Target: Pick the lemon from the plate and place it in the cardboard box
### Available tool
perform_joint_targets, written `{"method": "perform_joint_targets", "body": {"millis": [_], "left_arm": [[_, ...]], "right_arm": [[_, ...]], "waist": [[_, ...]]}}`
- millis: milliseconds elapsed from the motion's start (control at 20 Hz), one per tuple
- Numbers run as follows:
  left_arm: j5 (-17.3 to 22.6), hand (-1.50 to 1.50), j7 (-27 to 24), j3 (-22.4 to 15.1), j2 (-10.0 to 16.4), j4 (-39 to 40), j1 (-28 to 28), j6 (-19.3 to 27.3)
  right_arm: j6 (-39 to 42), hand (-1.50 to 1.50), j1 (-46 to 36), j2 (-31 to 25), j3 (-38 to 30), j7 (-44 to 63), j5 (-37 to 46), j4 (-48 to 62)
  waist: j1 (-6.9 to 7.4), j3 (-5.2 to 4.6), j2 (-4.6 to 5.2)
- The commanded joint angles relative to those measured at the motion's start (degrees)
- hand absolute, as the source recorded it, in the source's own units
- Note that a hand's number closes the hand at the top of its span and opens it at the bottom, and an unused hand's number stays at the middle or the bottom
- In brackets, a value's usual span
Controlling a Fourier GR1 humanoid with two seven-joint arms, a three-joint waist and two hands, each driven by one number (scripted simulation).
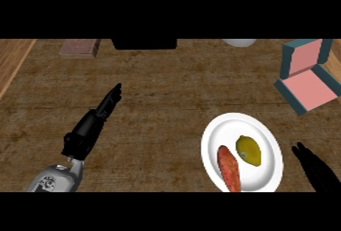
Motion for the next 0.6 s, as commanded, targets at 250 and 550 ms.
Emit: {"method": "perform_joint_targets", "body": {"millis": [250, 550], "left_arm": [[-0.9, 0.0, -0.8, 1.9, -1.2, 3.6, -3.1, -3.0], [-1.8, 0.0, 2.0, 2.6, -2.2, 0.7, -2.4, -4.5]], "right_arm": [[16.7, -1.5, -11.5, 4.1, 1.4, 20.5, -7.6, -6.6], [18.0, -1.5, -21.5, 12.4, -0.1, 20.2, -7.6, 4.7]], "waist": [[1.58, 0.16, 0.29], [1.78, 0.2, 0.24]]}}
